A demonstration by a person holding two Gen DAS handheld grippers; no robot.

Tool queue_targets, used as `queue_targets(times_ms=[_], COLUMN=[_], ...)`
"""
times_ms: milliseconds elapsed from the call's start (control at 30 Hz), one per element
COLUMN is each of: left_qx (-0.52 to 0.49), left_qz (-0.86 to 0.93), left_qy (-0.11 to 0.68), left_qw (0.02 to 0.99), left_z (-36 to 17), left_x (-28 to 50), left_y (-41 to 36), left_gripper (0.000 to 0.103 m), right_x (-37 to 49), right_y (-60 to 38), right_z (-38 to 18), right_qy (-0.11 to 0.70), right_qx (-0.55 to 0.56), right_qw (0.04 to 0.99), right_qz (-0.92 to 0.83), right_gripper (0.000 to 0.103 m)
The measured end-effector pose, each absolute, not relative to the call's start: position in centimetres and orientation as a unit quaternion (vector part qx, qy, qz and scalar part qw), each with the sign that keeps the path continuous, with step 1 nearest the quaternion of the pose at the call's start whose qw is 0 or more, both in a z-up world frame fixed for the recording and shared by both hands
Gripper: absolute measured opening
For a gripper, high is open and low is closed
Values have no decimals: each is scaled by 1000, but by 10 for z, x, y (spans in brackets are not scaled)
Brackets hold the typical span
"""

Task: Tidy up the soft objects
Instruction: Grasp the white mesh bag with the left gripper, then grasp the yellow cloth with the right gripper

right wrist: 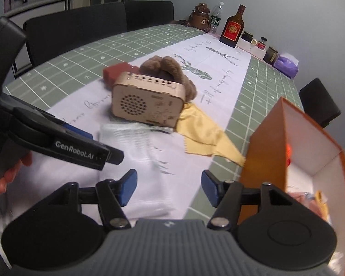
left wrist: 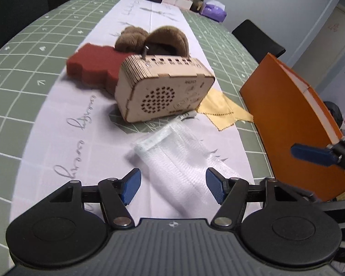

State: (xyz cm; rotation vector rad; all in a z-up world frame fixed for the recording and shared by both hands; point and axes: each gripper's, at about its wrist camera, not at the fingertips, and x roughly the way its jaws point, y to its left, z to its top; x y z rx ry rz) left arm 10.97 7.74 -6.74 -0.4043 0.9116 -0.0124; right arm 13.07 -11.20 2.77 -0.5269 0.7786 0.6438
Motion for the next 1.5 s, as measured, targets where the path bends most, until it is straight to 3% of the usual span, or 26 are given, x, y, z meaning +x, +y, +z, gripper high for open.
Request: queue_targets(times_ms=[133,233,400,567,800,833,867,933,1167,1333,1500], left_qx=[-166,-145,-69,-30,-21,-23,-25,-25,-31,-30,-30], left_qz=[-2,-3,11,18,32,32,34,38,35,34,38], left_qy=[442,444,443,439,439,439,440,440,444,443,443], left_qw=[882,884,894,898,898,897,897,897,895,896,895], left_z=[-69,-69,-71,-72,-61,-60,-59,-57,-58,-57,-56], left_x=[120,129,140,143,137,136,135,134,135,134,134], left_y=[60,49,28,20,44,47,51,55,62,62,63], left_gripper=[74,66,21,1,0,0,0,0,1,2,2], right_x=[151,176,217,259,310,315,319,325,339,337,338], right_y=[-120,-121,-109,-89,-65,-61,-58,-53,-47,-47,-54], right_z=[35,35,31,18,-8,-12,-15,-20,-37,-40,-32], right_qy=[364,369,393,435,508,517,526,538,586,597,588], right_qx=[-289,-320,-343,-339,-290,-282,-276,-267,-248,-247,-238], right_qw=[824,806,777,746,728,725,723,723,701,692,706], right_qz=[325,334,352,372,359,356,352,342,322,321,314], right_gripper=[62,62,64,68,68,72,83,91,91,79,42])
